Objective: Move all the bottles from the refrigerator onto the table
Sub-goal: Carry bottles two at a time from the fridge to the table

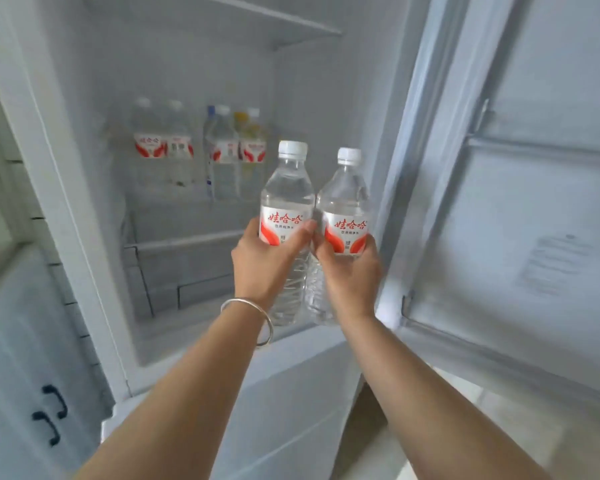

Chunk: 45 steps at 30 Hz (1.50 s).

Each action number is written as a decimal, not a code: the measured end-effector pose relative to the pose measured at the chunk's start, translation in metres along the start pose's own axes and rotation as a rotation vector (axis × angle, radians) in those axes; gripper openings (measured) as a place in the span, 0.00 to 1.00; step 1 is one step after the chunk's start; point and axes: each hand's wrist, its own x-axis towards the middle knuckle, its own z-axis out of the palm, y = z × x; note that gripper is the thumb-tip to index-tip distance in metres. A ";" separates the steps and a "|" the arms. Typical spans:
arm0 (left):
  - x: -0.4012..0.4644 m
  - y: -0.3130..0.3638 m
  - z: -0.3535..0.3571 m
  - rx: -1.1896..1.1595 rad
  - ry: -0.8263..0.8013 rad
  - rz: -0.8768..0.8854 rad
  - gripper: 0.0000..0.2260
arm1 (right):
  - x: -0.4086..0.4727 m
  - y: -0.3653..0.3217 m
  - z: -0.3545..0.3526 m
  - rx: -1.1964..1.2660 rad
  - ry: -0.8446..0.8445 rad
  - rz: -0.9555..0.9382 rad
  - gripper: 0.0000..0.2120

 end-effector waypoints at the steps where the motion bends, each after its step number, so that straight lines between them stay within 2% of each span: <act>1: -0.022 0.003 0.007 -0.011 -0.044 -0.016 0.15 | -0.011 0.001 -0.023 -0.031 0.033 0.021 0.26; 7: -0.137 0.028 0.062 -0.067 -0.260 -0.045 0.13 | -0.065 -0.005 -0.168 -0.183 0.228 0.053 0.26; 13: -0.249 0.058 0.143 -0.128 -0.486 -0.063 0.17 | -0.102 -0.009 -0.313 -0.312 0.447 0.117 0.25; 15: -0.289 0.068 0.171 -0.132 -0.543 -0.063 0.16 | -0.113 -0.009 -0.363 -0.344 0.520 0.146 0.25; 21: -0.404 0.099 0.259 -0.144 -0.631 -0.111 0.15 | -0.139 -0.012 -0.513 -0.416 0.611 0.209 0.24; 26: -0.479 0.116 0.319 -0.147 -0.686 -0.122 0.16 | -0.151 -0.007 -0.607 -0.482 0.629 0.240 0.25; 30: -0.514 0.120 0.358 -0.118 -0.726 -0.116 0.18 | -0.148 0.003 -0.656 -0.504 0.657 0.275 0.25; 35: -0.529 0.123 0.411 -0.109 -0.782 -0.115 0.15 | -0.123 0.024 -0.697 -0.514 0.698 0.266 0.27; 45: -0.473 0.096 0.545 -0.072 -0.754 -0.101 0.18 | 0.004 0.098 -0.731 -0.496 0.700 0.288 0.27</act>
